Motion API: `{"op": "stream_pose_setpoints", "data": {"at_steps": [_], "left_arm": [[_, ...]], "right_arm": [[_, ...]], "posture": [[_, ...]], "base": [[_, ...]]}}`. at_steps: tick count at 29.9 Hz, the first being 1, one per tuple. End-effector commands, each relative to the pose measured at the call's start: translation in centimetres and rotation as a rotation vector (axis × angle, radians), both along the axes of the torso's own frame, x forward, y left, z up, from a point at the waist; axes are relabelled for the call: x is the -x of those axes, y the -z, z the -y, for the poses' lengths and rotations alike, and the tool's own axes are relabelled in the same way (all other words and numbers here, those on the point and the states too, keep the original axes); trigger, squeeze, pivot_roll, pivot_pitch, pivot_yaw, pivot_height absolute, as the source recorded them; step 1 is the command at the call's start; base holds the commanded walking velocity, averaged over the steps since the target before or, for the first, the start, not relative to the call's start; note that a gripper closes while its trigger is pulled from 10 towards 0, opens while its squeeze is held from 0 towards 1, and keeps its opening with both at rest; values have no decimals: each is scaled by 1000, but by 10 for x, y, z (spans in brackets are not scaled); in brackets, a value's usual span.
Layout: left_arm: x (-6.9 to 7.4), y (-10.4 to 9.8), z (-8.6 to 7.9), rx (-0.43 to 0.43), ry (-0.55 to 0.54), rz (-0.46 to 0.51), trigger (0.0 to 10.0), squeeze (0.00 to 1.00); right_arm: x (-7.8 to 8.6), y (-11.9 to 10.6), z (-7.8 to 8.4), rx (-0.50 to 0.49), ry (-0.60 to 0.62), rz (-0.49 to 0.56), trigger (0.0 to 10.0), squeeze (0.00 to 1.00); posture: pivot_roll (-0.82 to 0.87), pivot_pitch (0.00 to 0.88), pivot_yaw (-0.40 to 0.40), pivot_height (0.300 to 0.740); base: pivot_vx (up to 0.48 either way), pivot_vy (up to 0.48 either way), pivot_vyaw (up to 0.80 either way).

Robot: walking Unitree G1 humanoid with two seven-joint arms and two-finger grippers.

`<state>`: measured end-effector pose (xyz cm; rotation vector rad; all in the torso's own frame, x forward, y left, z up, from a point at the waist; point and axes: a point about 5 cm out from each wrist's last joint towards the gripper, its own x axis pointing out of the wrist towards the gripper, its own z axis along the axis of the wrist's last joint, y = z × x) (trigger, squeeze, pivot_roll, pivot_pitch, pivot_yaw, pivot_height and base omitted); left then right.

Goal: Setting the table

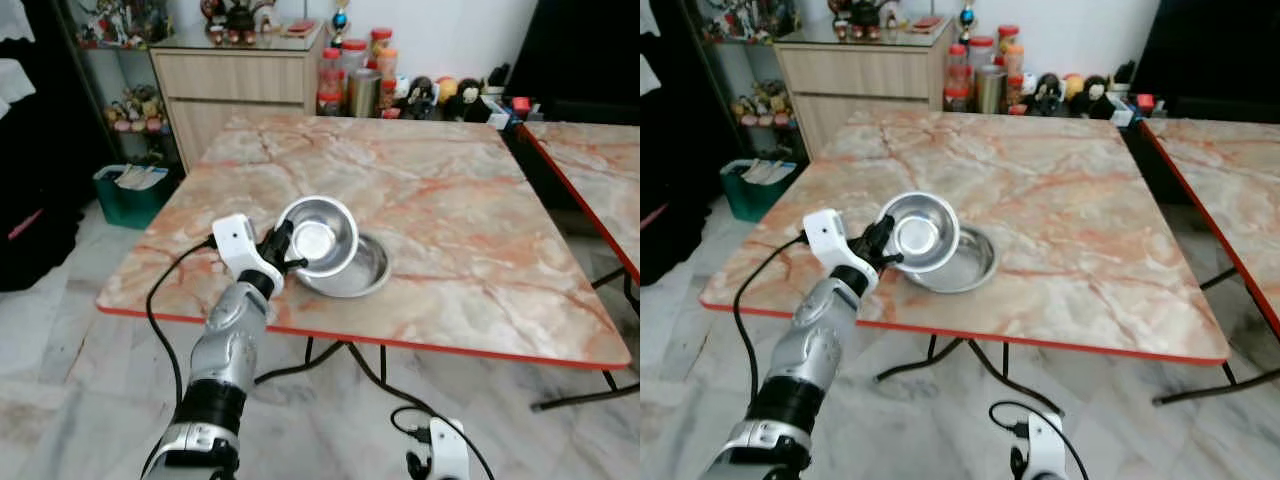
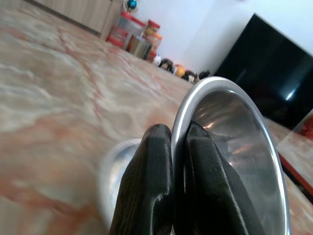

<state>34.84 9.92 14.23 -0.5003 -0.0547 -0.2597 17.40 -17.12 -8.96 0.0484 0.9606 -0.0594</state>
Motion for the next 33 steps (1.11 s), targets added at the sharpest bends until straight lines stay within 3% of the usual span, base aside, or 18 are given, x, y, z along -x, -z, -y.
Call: {"op": "stream_pose_setpoints", "data": {"at_steps": [1, 11, 14, 25, 33], "left_arm": [[-3, -8, 6, -18, 16, 28, 10000, 0], [-7, -6, 4, -78, 2, 1, 10000, 0], [-14, -9, 3, -97, -34, -26, 10000, 0], [-24, -4, 6, -80, -48, -120, 10000, 0], [-25, -2, 5, -68, -56, -115, 10000, 0]], "right_arm": [[-3, -1, 2, 8, -7, 5, 10000, 0], [-2, -1, 0, 6, -12, -2, 10000, 0], [-1, 0, 0, 7, -15, -4, 10000, 0], [0, 0, 2, 10, -16, -7, 10000, 0], [-2, -1, 1, -13, -2, -2, 10000, 0]], "posture": [[-32, 0, -9, 740], [-32, 0, -7, 740], [-31, 0, -10, 740], [-38, 0, -9, 740], [-40, 0, -14, 740]], "base": [[0, 0, 0], [0, 0, 0], [0, 0, 0], [0, 0, 0], [60, 0, -55]]}}
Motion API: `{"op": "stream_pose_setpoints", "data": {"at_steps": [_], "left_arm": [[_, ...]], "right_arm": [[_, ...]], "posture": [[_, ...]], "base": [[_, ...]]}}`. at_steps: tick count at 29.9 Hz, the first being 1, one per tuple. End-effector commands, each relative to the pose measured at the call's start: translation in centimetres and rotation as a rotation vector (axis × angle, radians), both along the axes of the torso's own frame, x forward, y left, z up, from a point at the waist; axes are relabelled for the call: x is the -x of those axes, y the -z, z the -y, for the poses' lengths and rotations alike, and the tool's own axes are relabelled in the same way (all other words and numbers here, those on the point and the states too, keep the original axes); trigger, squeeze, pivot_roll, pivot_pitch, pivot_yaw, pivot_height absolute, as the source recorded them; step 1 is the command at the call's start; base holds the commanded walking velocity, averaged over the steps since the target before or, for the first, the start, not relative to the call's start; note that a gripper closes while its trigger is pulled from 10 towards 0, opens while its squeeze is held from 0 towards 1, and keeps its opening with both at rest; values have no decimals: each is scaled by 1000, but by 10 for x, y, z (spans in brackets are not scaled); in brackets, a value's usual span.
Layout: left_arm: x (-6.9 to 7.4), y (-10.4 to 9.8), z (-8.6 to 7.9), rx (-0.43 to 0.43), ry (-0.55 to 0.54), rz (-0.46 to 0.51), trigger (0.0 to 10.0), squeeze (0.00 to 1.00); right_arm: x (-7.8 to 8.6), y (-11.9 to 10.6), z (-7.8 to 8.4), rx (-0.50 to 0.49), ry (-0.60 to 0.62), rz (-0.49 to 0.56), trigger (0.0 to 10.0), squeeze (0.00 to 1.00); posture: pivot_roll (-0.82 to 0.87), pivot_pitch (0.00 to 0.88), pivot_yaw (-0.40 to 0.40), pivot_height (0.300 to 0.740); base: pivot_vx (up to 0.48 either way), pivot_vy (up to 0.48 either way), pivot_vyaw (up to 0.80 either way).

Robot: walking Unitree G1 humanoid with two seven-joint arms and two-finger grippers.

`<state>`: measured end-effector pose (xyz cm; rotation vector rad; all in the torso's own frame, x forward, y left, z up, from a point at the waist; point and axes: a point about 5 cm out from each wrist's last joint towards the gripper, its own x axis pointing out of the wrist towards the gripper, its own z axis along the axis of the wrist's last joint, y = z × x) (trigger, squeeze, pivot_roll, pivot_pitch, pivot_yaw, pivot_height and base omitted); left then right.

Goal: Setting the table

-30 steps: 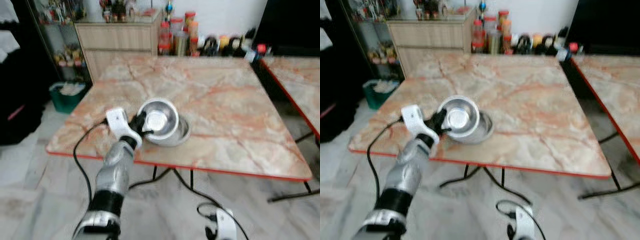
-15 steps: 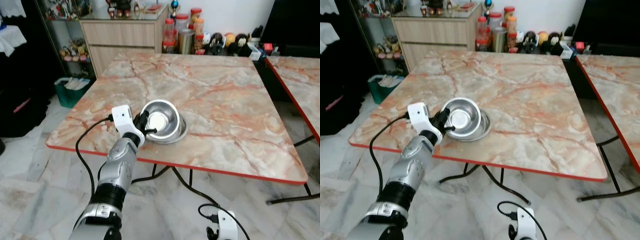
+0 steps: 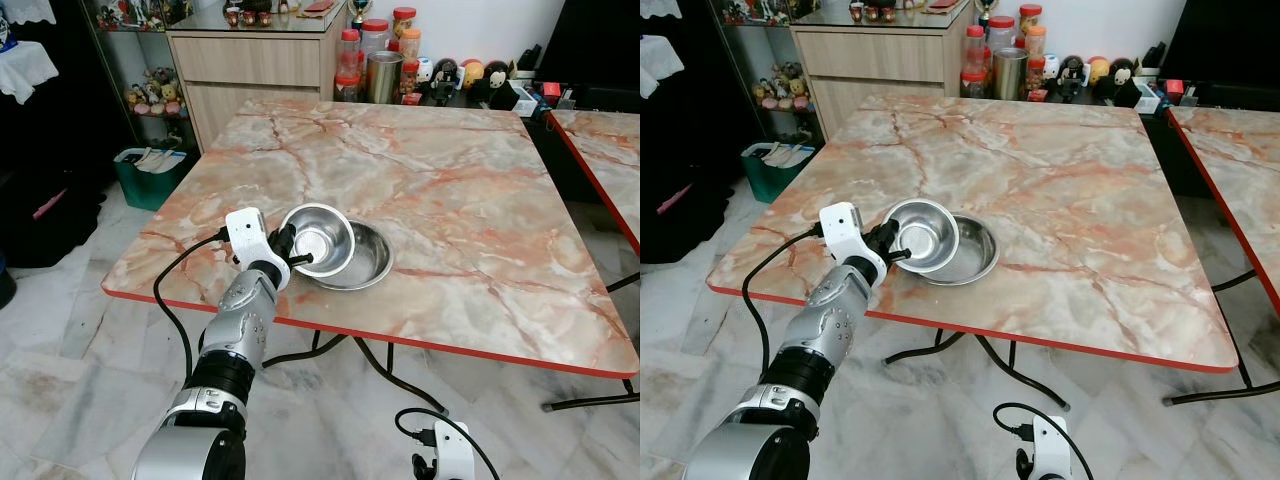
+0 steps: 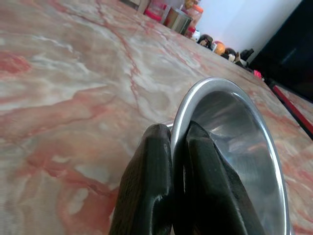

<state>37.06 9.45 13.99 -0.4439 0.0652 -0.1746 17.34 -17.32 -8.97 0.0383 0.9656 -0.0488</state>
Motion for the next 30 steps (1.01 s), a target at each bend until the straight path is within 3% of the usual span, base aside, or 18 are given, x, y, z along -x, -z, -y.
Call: {"op": "stream_pose_setpoints", "data": {"at_steps": [1, 30], "left_arm": [[-2, -5, 0, 2, -1, 14, 10000, 0], [-2, -11, 0, -6, 11, 58, 10000, 0]], "right_arm": [[-3, -1, -1, -15, 11, 2, 10000, 0], [-3, -1, -1, 0, 6, 8, 10000, 0]], "posture": [[-40, 0, -14, 740], [-36, 0, -9, 740]], "base": [[244, 0, -444], [270, 0, -16]]}}
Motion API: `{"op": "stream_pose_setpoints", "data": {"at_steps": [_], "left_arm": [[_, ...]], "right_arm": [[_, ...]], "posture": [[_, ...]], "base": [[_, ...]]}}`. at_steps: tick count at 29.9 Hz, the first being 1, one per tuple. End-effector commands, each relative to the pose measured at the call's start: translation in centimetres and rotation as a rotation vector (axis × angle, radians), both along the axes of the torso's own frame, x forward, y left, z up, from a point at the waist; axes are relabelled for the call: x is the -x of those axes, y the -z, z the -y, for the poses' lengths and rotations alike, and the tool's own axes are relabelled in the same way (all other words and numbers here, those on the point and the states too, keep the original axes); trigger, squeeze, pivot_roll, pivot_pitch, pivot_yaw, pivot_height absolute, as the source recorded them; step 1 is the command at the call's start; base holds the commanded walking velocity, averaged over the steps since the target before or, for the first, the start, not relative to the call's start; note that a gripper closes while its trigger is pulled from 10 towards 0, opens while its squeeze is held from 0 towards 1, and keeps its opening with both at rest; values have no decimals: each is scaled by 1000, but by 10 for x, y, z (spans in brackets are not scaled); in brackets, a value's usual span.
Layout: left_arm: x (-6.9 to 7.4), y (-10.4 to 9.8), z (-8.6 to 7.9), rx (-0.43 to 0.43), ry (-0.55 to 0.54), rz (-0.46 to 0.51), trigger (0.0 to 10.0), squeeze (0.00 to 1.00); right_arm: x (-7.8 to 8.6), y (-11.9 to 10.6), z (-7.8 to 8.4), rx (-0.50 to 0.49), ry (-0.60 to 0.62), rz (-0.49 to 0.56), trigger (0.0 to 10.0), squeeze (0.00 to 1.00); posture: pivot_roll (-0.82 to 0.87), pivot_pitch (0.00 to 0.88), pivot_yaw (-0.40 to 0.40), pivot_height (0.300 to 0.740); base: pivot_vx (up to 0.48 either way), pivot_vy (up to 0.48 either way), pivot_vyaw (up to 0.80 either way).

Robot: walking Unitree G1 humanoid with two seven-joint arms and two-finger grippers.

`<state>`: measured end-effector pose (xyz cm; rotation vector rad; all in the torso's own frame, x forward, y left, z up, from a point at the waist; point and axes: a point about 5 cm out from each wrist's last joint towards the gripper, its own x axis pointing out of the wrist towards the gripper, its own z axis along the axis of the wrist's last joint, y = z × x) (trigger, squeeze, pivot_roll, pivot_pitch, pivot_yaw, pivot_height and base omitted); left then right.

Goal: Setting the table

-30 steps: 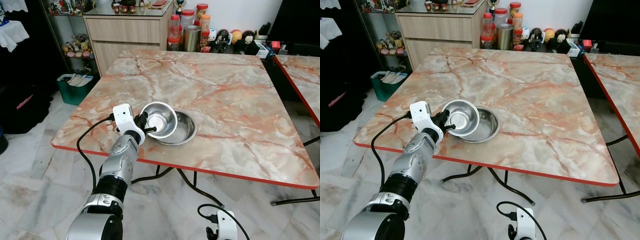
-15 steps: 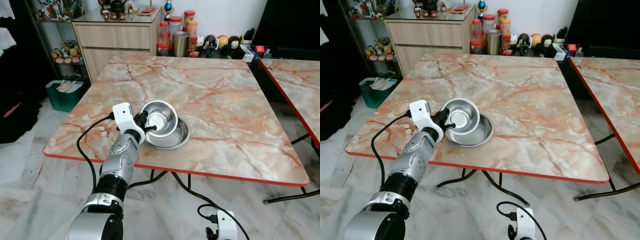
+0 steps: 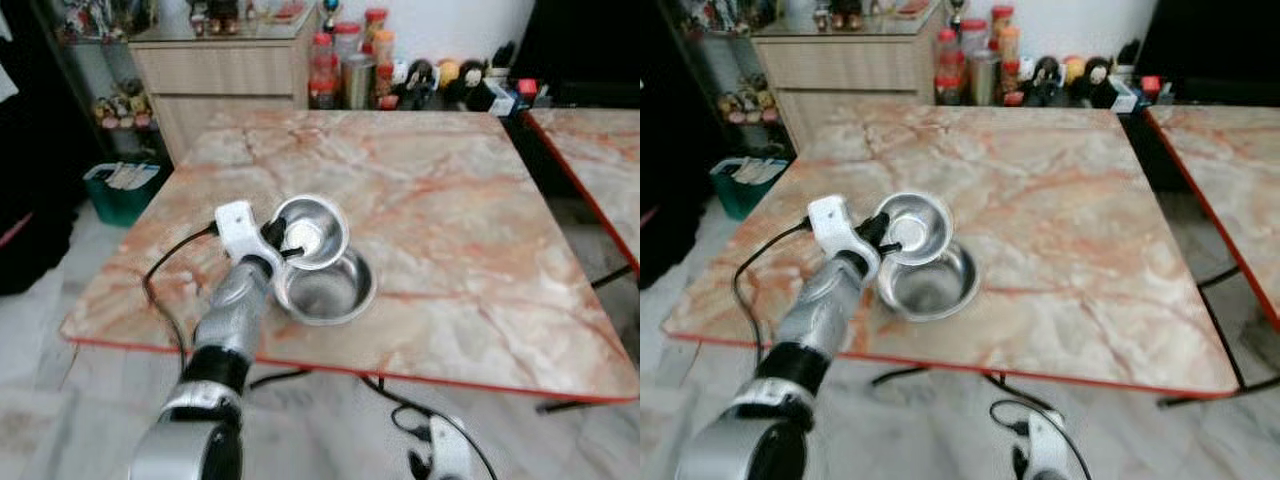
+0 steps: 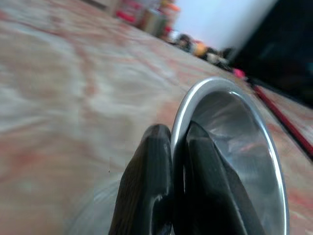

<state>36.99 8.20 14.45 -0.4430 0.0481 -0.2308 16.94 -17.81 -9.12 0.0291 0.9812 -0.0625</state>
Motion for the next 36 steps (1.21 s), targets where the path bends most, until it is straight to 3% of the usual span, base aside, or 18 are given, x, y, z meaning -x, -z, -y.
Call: {"op": "stream_pose_setpoints", "data": {"at_steps": [1, 9, 11, 16, 21, 30, 36], "left_arm": [[-3, -7, -13, -1, -37, 38, 10000, 0], [2, -5, -14, -5, -4, 32, 10000, 0], [6, -3, -12, 10, 42, 14, 10000, 0], [15, 2, -6, -47, 154, -26, 10000, 0], [13, 2, -7, -69, 121, -52, 10000, 0], [8, 9, 8, -105, 133, -144, 10000, 0], [4, 11, 7, -82, 81, -169, 10000, 0]], "right_arm": [[-7, -3, -6, -14, -2, 24, 10000, 0], [-6, -2, -6, -12, -6, 18, 10000, 0], [-6, -2, -6, -11, -8, 17, 10000, 0], [-5, -1, -7, -12, -12, 11, 10000, 0], [-4, -1, -7, -12, -14, 10, 10000, 0], [-4, -1, -8, -12, -14, 6, 10000, 0], [-3, 0, -8, -13, -12, 4, 10000, 0]], "posture": [[-36, 0, -9, 740], [-35, 0, -10, 740], [-35, 0, -10, 740], [-26, 7, -10, 740], [-26, 6, -10, 740], [-34, 7, -7, 740], [-37, 7, -3, 740]], "base": [[0, 0, 0], [0, 0, 0], [0, 0, 0], [0, 0, 0], [0, 0, 0], [0, 0, 0], [0, 0, 0]]}}
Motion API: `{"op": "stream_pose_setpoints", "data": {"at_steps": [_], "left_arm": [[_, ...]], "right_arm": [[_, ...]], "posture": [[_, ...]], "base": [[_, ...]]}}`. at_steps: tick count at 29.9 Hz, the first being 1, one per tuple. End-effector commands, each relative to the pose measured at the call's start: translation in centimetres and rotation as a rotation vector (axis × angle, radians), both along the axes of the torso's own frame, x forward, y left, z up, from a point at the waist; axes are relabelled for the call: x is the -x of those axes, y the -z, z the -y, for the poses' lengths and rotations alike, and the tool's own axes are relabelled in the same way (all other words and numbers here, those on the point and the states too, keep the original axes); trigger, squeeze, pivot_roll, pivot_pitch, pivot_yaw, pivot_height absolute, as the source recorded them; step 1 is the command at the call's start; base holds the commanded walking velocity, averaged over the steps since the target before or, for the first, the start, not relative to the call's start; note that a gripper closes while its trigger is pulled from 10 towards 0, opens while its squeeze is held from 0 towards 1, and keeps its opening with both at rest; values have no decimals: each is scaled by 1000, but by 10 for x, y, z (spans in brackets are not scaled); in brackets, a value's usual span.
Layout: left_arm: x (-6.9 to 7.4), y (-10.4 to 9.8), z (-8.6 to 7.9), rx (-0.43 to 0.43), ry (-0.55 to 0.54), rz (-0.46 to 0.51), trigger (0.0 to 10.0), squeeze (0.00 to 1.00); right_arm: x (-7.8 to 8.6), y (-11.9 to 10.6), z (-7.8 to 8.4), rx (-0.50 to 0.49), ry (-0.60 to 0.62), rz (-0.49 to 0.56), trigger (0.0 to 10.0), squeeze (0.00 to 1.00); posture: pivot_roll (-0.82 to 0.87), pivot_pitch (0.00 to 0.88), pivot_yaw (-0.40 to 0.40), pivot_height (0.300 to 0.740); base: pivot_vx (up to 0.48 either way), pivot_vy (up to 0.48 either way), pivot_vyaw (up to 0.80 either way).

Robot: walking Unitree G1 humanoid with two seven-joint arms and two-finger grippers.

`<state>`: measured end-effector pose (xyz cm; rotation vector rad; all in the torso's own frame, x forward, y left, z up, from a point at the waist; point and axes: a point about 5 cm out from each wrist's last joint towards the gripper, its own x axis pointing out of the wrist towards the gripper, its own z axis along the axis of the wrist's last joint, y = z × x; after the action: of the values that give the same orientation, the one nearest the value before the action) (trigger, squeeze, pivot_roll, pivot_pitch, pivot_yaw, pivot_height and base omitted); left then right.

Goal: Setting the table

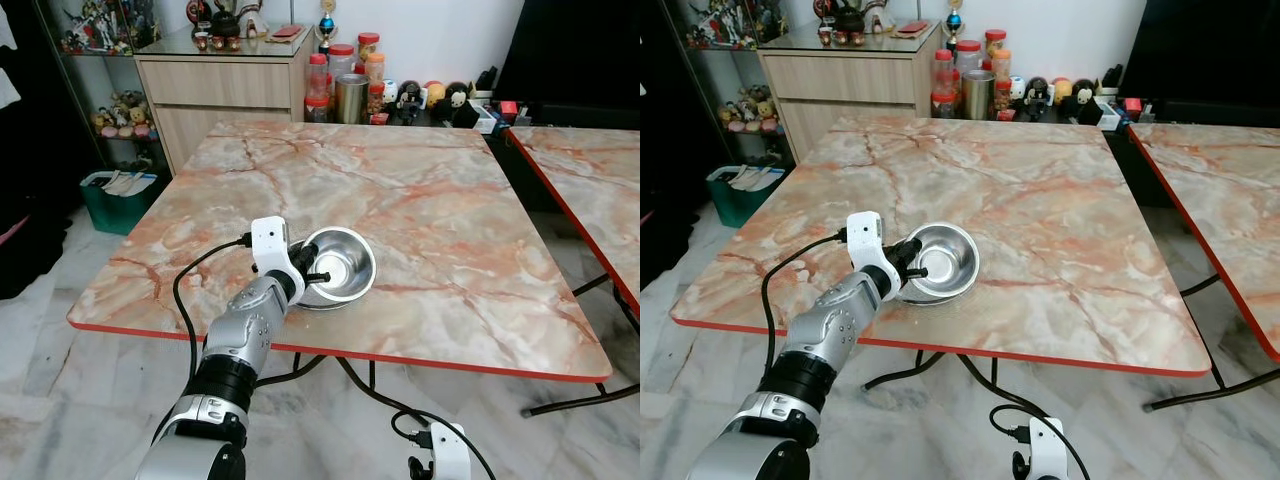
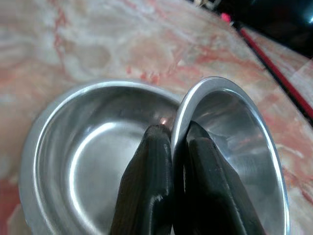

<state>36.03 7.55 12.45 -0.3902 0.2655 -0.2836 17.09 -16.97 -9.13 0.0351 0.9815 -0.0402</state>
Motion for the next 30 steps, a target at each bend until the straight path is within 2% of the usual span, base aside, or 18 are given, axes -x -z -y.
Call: {"op": "stream_pose_setpoints", "data": {"at_steps": [1, 13, 18, 30], "left_arm": [[-7, -9, -1, -7, -34, 21, 10000, 0], [-14, -13, -2, 37, -120, 15, 10000, 0], [-14, -7, -4, 24, -159, -38, 10000, 0], [-16, -6, -10, 16, -213, -64, 10000, 0]], "right_arm": [[-1, -1, 1, 2, 4, 3, 10000, 0], [0, 0, 1, 6, 0, -1, 10000, 0], [0, 0, 2, 7, 0, -2, 10000, 0], [1, 0, 2, 5, 1, -4, 10000, 0]], "posture": [[-37, 7, -3, 740], [-38, 7, -5, 740], [-38, 7, -5, 740], [-42, 13, -1, 740]], "base": [[0, 0, 0], [0, 0, 0], [0, 0, 0], [0, 0, 0]]}}
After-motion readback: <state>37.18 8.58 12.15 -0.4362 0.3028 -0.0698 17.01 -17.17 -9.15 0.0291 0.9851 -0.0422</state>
